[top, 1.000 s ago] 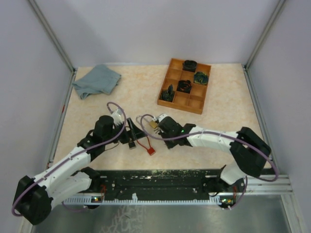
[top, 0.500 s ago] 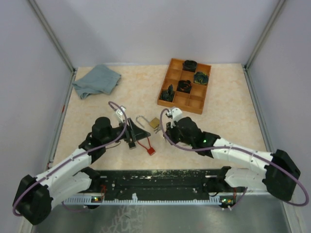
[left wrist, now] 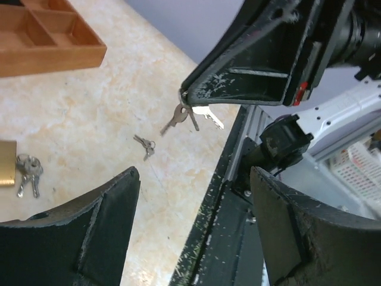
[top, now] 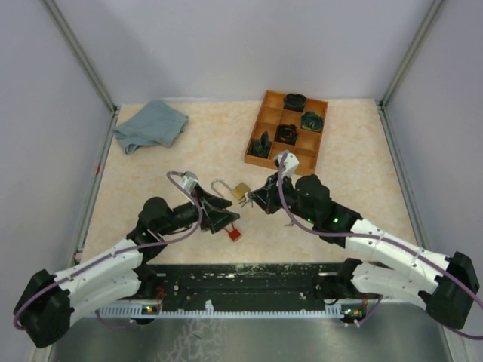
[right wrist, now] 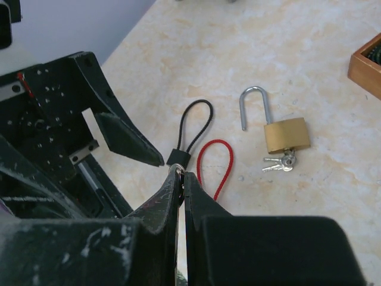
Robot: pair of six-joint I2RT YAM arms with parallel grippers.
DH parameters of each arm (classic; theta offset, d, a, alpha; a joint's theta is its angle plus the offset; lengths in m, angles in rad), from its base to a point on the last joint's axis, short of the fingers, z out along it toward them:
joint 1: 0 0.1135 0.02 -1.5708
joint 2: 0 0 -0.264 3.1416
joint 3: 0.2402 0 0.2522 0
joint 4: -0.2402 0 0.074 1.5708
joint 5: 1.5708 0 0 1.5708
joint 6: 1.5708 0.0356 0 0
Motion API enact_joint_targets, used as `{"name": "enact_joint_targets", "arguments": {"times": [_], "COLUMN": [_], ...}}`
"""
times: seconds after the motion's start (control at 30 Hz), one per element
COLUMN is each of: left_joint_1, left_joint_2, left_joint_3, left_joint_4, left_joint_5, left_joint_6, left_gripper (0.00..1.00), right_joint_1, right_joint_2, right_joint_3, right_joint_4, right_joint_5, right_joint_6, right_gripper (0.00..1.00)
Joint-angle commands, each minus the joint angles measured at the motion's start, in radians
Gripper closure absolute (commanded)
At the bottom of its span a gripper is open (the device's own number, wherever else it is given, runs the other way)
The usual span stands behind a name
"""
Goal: Unlock with the key
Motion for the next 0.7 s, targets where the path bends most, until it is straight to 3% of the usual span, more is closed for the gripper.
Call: {"name": "enact_joint_targets", "arguments": {"times": [0.0,0.4,0.67], "left_joint_1": [-0.073,-0.159,-0.200], "left_joint_2": [0.029,0.209,0.296], "left_joint_3": [0.001,-0.021,-0.049], "left_joint_4": [0.133,0.411,0.615], "left_joint_5": [-0.085,-0.207,-0.199], "left_joint_6": [0.238,0.612,0.730], "left_gripper": [0.20,0.33,0.41], "right_joint_1": [-0.004,-0.002,-0.003], "right_joint_2": [-0.019,-0.018,-0.026], "right_joint_3": [0.064,0.066,0.068], "right_joint_4": [0.033,0.069,0.068], "right_joint_5": [-0.035,-0.088,-0.097], "right_joint_6": [0.047,0.094,0.103], "right_gripper": [1.00,1.00,1.00]}}
